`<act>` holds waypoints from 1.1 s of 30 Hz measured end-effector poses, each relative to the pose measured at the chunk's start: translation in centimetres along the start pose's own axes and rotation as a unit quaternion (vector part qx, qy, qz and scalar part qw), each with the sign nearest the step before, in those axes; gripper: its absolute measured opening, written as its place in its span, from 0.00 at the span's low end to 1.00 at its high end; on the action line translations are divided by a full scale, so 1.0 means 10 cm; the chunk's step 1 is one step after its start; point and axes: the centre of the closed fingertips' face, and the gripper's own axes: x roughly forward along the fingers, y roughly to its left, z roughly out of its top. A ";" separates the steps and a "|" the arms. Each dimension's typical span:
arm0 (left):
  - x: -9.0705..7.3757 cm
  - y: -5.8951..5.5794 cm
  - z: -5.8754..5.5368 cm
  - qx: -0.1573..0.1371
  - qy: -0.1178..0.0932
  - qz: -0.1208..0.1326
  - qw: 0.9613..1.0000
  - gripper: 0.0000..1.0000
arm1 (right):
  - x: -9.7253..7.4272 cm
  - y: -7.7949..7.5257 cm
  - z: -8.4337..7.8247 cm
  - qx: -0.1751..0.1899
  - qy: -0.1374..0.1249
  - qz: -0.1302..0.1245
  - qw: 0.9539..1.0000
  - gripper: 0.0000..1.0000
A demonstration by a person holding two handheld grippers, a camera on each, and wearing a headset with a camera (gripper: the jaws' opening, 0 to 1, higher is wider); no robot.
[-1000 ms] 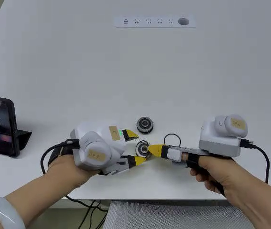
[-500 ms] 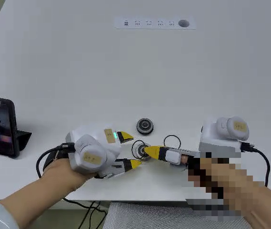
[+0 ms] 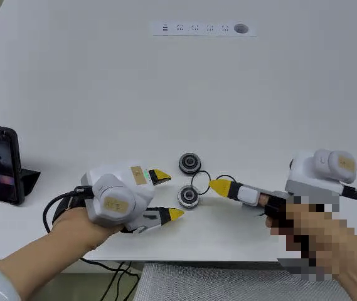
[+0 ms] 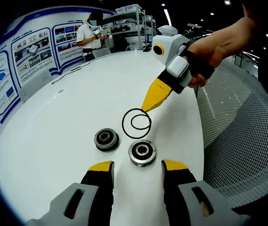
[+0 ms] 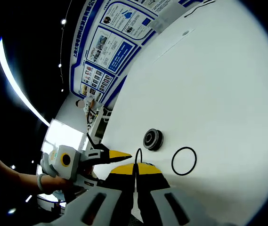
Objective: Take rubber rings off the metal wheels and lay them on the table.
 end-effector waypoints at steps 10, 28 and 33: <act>-0.01 0.01 -0.01 -0.004 0.001 0.000 1.000 0.40 | -0.13 -0.29 0.09 0.010 -0.014 -0.033 0.999 0.02; 0.00 0.01 -0.03 -0.005 0.004 -0.002 1.000 0.38 | -0.12 -0.49 -0.04 -0.004 0.006 -0.084 0.996 0.02; 0.00 0.00 -0.02 -0.004 0.004 -0.003 1.000 0.38 | -0.12 -0.51 -0.06 -0.034 0.018 -0.096 0.995 0.04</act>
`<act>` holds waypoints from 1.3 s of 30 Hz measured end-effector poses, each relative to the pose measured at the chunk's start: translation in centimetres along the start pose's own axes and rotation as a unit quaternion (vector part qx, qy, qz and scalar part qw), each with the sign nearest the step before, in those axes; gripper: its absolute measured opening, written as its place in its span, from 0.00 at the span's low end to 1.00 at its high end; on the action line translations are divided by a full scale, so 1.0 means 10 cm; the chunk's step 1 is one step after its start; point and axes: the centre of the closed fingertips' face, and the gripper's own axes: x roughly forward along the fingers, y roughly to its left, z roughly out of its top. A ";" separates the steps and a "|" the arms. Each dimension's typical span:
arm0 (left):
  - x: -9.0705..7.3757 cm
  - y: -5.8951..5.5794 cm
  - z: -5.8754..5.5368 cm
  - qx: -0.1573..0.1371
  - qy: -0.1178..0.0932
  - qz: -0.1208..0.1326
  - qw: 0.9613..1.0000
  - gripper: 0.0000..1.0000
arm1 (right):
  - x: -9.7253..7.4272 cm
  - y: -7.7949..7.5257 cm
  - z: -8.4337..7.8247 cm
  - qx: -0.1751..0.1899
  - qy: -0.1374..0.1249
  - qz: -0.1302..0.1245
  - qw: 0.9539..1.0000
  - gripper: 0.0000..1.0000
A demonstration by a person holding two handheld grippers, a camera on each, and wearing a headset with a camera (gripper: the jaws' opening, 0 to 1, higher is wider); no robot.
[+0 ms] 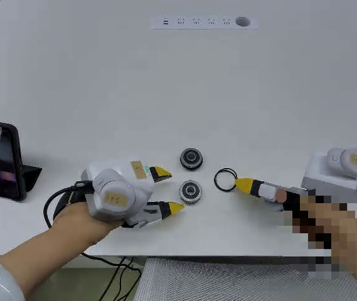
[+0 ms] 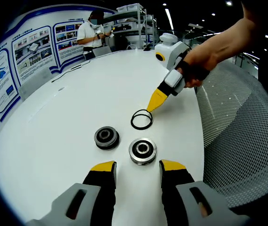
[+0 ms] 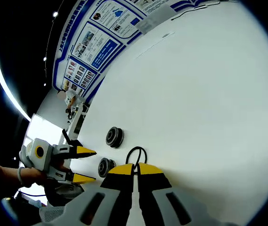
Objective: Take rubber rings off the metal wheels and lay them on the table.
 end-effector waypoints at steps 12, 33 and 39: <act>0.01 0.01 0.02 0.001 -0.001 0.001 1.000 0.37 | 0.01 -0.05 0.02 -0.033 0.007 -0.011 0.999 0.11; 0.00 0.03 0.05 0.004 -0.004 0.003 1.000 0.36 | 0.01 -0.06 0.02 -0.187 0.049 -0.043 0.980 0.16; -0.01 0.06 0.09 0.007 -0.007 0.006 1.000 0.33 | 0.04 0.09 0.13 -0.154 0.023 -0.019 0.988 0.15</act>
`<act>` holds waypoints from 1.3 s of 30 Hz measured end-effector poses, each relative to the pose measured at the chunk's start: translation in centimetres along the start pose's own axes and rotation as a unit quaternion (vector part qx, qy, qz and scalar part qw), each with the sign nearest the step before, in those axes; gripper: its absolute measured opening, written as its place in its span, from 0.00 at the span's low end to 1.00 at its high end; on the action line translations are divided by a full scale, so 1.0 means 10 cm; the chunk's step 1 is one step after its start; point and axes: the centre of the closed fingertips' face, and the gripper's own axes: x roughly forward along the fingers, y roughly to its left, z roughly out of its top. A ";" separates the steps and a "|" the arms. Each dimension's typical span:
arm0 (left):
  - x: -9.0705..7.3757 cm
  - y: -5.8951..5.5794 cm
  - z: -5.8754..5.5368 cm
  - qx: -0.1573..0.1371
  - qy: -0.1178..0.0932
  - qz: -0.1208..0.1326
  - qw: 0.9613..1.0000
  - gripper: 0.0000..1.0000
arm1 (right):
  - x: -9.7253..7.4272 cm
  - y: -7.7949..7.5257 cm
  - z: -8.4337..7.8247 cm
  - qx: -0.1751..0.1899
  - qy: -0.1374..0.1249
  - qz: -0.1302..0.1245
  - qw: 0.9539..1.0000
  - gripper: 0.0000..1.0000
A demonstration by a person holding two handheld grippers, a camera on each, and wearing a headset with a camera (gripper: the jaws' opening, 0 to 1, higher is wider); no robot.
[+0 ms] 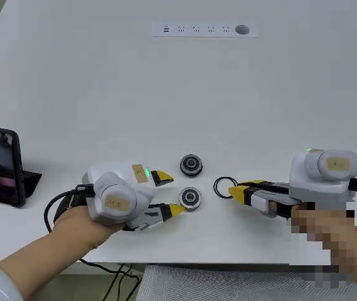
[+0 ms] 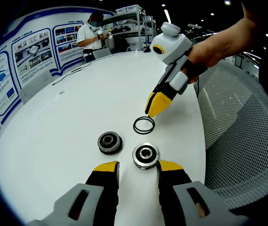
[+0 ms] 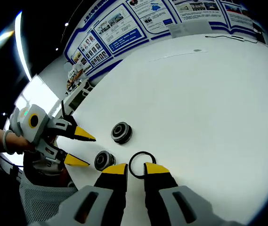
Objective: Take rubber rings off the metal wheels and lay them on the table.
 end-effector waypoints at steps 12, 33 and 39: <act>0.04 0.19 0.17 0.003 -0.010 0.020 1.000 0.27 | 0.14 0.17 0.11 0.018 -0.015 0.024 0.999 0.12; 0.22 0.41 0.29 0.024 0.000 0.031 0.999 0.20 | 0.32 0.29 0.22 0.025 -0.018 0.040 0.999 0.11; 0.30 0.46 0.28 0.026 0.011 0.031 0.999 0.18 | 0.35 0.30 0.24 0.027 -0.018 0.041 0.999 0.10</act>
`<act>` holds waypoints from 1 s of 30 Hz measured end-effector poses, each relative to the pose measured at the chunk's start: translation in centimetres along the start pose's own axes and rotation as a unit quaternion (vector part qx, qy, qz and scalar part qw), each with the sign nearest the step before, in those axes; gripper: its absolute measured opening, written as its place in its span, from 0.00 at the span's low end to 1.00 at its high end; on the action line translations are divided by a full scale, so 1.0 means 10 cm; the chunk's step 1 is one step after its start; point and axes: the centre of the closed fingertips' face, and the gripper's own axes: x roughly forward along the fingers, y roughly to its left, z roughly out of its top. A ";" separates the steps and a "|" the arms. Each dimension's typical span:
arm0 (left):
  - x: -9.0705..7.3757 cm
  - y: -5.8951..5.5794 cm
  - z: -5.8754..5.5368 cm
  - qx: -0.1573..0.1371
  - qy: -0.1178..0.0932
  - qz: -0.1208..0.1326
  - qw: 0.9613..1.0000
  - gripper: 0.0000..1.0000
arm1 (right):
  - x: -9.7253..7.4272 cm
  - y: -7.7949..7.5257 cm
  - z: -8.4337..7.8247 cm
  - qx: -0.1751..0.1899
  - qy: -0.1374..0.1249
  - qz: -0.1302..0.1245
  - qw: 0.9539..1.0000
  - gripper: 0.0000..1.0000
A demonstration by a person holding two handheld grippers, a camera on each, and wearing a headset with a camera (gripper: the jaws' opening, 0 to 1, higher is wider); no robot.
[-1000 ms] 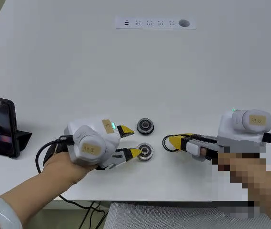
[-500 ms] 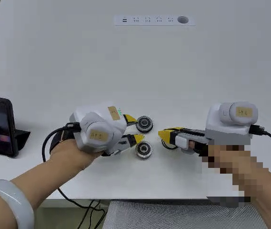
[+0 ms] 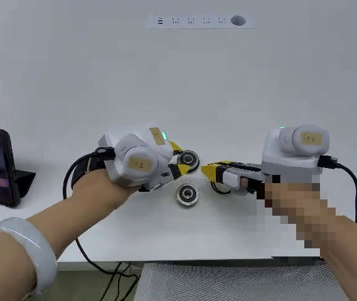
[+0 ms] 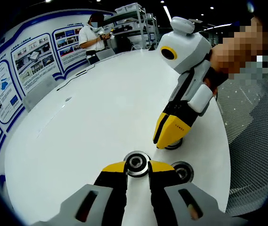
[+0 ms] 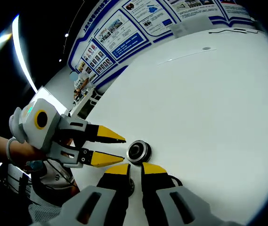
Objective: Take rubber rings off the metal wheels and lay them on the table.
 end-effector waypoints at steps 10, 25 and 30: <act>0.09 0.02 -0.02 -0.005 0.011 -0.008 1.000 0.17 | 0.01 -0.01 0.00 0.004 0.000 0.000 1.000 0.10; 0.15 0.02 -0.06 -0.018 0.016 -0.018 1.000 0.16 | 0.02 -0.05 0.01 0.008 -0.002 -0.001 1.000 0.10; 0.16 0.03 -0.07 -0.034 0.012 -0.021 0.999 0.15 | 0.03 -0.04 0.01 0.009 -0.002 -0.001 1.000 0.10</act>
